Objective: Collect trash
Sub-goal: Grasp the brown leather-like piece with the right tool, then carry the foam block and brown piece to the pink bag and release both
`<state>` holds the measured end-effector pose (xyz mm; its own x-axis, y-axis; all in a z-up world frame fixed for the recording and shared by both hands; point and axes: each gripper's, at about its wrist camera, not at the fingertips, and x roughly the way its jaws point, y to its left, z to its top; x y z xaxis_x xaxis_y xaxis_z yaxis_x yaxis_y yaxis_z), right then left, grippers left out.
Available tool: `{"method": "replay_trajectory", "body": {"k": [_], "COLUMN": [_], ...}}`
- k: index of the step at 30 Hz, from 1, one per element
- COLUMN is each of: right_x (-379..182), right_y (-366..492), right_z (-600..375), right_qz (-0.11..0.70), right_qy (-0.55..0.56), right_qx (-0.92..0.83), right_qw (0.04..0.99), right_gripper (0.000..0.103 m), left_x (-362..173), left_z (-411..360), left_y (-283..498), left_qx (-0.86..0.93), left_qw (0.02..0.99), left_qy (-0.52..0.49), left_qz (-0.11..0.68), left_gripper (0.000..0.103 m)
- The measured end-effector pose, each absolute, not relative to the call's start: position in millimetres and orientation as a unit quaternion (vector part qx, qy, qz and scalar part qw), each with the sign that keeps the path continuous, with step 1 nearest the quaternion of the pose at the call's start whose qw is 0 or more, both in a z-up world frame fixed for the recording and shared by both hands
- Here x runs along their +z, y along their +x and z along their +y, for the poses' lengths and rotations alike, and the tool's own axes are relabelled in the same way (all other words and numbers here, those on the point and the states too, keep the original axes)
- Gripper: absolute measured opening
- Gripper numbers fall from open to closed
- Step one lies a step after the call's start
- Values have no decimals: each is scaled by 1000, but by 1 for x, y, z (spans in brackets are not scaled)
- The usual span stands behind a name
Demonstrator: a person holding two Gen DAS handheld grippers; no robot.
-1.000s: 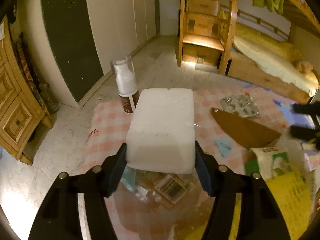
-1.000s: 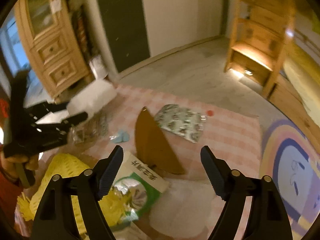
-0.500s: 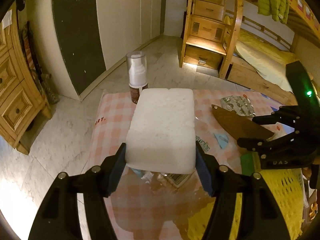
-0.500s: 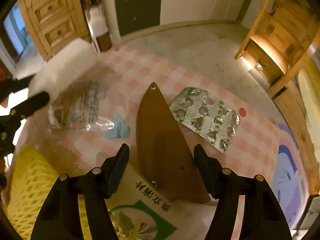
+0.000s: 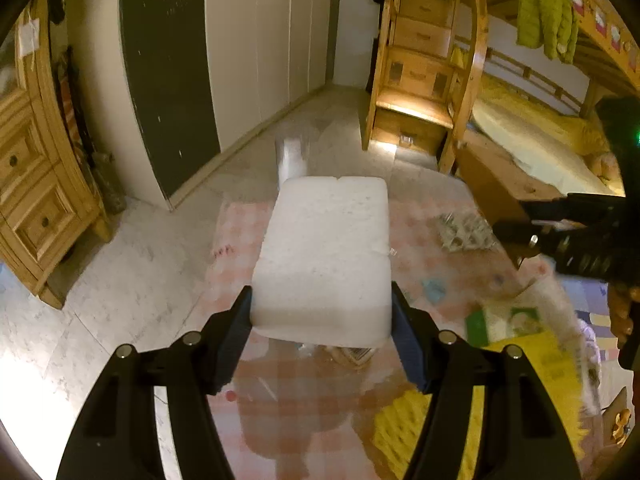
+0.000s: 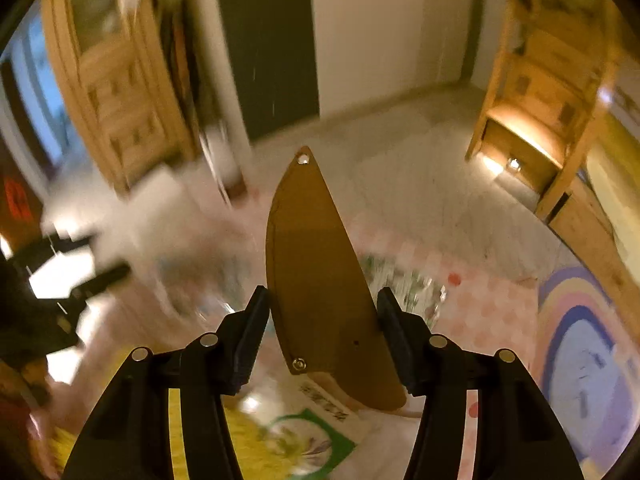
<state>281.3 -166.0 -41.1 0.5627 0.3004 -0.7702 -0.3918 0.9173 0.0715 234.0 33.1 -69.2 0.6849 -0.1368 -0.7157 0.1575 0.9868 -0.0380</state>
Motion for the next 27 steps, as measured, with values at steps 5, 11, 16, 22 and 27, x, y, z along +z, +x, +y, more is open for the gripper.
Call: {"method": "replay_trajectory", "body": {"k": [5,11,16,22,27], "right_x": [15,28,2,-25,-44], "right_y": [241,152,76,16,-14], "right_z": [-184,-213,-252,-298,-333], "right_qz": [382,360,354,357,359], "right_qy": [19,66,93,149,184], "right_qx": [199,167,106,49,4], "right_qw": [902,916,925,921,915], "right_gripper": [56,56,56,56,56], "left_x": [-20,-2,-20,-35,-54], "left_z": [24,-6,-48,-106,-162], "left_y": [198,135,81,37,19], "left_qx": [-86,-114,-161,-204,-257], "left_qw": [934,935,924,918,895], "left_qy": [18,26,33,66,106], "left_qz": [347,335,344,334,349], "left_gripper": [63,63,63,63,64]}}
